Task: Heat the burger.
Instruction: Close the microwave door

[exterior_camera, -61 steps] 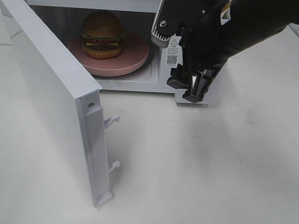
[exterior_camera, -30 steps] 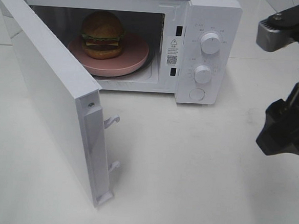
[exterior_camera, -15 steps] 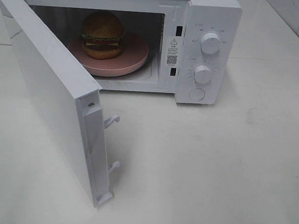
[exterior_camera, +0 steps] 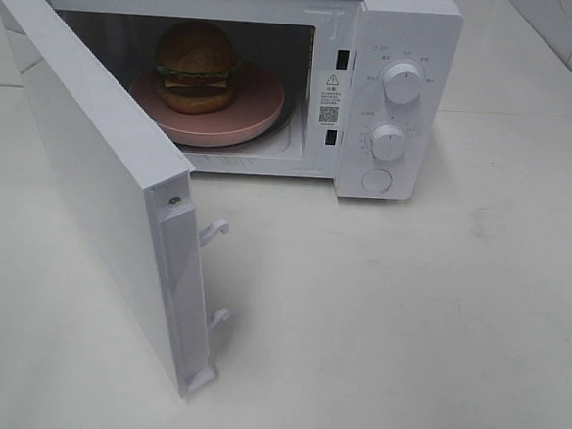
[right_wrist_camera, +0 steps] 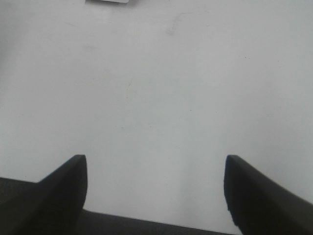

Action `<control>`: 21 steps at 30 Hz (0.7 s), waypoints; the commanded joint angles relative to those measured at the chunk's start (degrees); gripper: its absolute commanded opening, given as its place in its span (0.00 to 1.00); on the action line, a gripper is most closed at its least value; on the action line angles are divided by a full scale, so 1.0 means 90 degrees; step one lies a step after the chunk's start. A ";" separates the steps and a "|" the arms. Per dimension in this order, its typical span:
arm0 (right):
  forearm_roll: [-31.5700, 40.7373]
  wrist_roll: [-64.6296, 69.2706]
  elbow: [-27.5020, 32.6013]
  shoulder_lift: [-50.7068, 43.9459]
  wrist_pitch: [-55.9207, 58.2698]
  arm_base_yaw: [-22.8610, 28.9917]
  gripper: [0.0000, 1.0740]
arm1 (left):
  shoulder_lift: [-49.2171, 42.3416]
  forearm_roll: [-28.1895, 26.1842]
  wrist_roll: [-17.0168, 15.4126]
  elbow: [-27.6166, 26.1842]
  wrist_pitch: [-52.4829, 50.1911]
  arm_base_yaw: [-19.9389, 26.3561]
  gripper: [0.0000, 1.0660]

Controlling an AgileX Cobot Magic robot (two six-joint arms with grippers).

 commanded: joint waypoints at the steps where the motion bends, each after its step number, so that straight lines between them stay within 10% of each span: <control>1: 0.0095 -0.0013 0.0331 -0.0592 -0.0115 -0.0236 0.70 | -0.0013 -0.0025 0.0006 0.0006 0.0006 -0.0019 0.94; 21: 0.0274 -0.0191 0.0541 -0.2725 -0.0121 -0.1057 0.70 | 0.0013 -0.0045 0.0006 0.0006 0.0006 -0.0019 0.94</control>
